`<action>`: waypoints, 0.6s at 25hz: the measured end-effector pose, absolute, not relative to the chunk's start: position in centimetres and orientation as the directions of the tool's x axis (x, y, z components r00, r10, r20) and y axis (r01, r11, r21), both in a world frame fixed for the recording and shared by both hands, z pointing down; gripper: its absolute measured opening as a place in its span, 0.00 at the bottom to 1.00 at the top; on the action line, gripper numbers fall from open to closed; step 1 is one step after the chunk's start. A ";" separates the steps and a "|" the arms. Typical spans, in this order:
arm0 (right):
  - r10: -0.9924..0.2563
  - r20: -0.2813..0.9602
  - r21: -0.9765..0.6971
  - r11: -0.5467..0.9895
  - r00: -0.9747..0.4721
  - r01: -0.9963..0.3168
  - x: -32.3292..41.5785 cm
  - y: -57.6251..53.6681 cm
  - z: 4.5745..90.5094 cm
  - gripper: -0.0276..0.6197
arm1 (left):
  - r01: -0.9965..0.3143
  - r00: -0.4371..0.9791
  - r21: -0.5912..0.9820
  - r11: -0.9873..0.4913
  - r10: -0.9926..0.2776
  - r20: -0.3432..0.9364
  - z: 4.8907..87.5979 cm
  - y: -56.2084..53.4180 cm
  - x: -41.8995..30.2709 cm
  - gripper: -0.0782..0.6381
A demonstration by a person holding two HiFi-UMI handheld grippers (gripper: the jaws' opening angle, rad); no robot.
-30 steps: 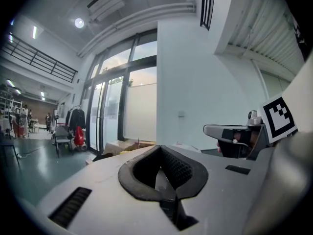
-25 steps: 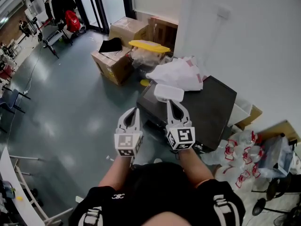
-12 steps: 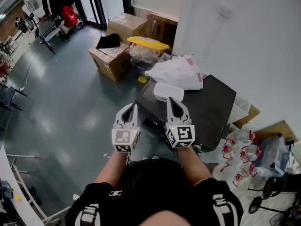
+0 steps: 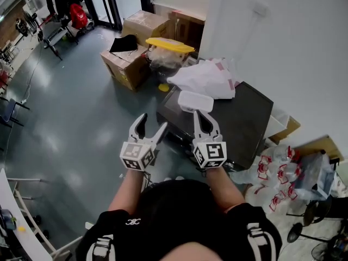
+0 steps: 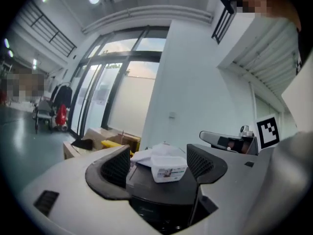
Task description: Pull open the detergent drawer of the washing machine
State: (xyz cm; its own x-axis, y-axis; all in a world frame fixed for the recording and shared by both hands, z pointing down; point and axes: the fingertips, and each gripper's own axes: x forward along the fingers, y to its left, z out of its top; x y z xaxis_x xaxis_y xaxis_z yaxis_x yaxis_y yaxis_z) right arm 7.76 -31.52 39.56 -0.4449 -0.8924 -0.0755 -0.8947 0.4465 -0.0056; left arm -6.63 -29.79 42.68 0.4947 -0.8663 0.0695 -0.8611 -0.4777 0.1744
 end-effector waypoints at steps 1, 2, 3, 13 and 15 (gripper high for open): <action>-0.893 -0.073 -0.007 0.445 -0.444 -0.895 7.9 -31.4 39.6 0.04 | -0.848 0.505 0.228 -0.479 -0.860 0.070 43.3 -29.8 -6.9 0.58; -0.894 -0.070 -0.009 0.444 -0.443 -0.896 8.0 -31.4 39.7 0.04 | -0.831 0.514 0.286 -0.476 -0.855 0.072 44.0 -29.9 -7.2 0.58; -0.894 -0.066 -0.010 0.444 -0.442 -0.896 8.2 -31.3 39.9 0.04 | -0.812 0.524 0.346 -0.470 -0.849 0.076 44.8 -29.9 -7.5 0.58; -0.899 -0.014 -0.007 0.437 -0.437 -0.899 9.1 -29.9 41.4 0.04 | -0.589 0.608 0.707 -0.392 -0.791 0.067 52.7 -29.0 -8.6 0.58; -0.899 -0.002 -0.007 0.437 -0.437 -0.899 9.2 -29.6 41.9 0.04 | -0.565 0.628 0.724 -0.397 -0.776 0.064 54.1 -28.8 -8.2 0.58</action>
State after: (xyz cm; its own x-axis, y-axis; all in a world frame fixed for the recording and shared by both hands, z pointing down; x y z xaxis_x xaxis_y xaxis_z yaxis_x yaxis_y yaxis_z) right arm 9.23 -29.65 41.86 -0.4371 -0.8994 -0.0021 -0.8994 0.4371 -0.0071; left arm -8.25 -28.79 54.05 0.6276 -0.7758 0.0643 -0.5645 -0.3967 0.7238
